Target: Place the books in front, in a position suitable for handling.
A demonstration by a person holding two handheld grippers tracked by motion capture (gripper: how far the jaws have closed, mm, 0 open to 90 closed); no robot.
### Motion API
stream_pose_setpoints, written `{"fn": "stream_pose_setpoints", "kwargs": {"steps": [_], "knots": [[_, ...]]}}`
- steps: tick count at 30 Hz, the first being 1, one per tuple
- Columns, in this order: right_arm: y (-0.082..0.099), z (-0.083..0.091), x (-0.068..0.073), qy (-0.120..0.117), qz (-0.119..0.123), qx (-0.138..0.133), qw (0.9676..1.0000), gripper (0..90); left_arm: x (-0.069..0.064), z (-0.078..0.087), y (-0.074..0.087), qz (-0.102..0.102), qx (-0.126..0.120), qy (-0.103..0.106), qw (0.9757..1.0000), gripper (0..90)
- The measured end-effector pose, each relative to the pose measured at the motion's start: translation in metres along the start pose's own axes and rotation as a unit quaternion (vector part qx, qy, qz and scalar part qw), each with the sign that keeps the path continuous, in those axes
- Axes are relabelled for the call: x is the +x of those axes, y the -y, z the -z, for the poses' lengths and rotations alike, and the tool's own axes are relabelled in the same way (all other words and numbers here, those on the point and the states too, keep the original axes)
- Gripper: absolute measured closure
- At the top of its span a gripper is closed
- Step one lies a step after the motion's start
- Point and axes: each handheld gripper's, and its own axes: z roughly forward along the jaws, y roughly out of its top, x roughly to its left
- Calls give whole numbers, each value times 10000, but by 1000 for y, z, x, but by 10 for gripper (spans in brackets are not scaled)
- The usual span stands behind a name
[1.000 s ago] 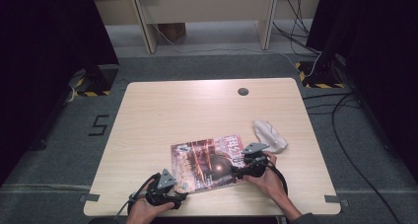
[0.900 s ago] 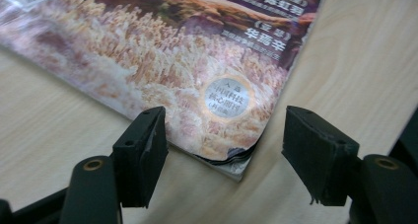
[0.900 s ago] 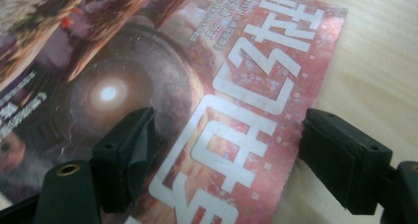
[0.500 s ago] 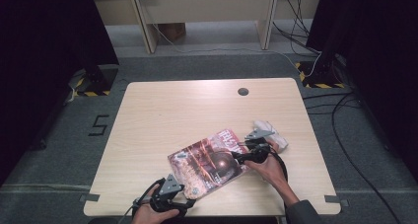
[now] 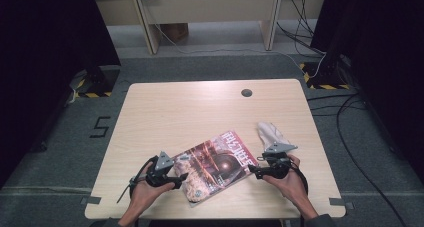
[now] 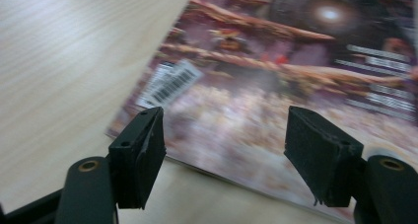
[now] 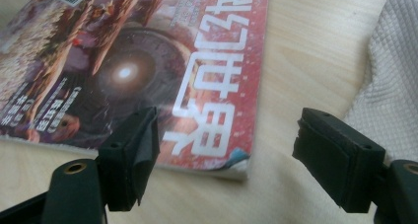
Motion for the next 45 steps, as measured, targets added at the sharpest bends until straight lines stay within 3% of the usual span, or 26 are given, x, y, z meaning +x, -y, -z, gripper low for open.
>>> {"fn": "stream_pose_setpoints", "kwargs": {"steps": [2,4,8,17,21,28,39,41,45], "knots": [[3,2,2,-20,11,25,10000,249,14,-8,-5,120,33,6,9999,299],[5,3,4,-10,88,55,9999,249,23,-12,-8,149,28,-86,9998,302],[7,2,7,-16,95,93,9999,250,36,-20,-11,224,81,-64,9997,298],[9,-1,9,-61,128,161,9998,247,46,-29,-8,387,173,196,9989,283],[9,-3,10,-58,120,187,9997,250,43,-31,-6,353,285,335,9984,290],[11,-6,13,-39,167,278,9995,254,36,-24,-1,289,340,343,9984,305],[4,-18,10,265,300,314,9987,252,7,1,16,260,288,347,9986,319],[1,-21,9,310,346,331,9984,255,-1,7,18,344,190,519,9979,343],[-2,-24,7,306,394,350,9981,255,-12,9,22,205,309,518,9980,333]]}}
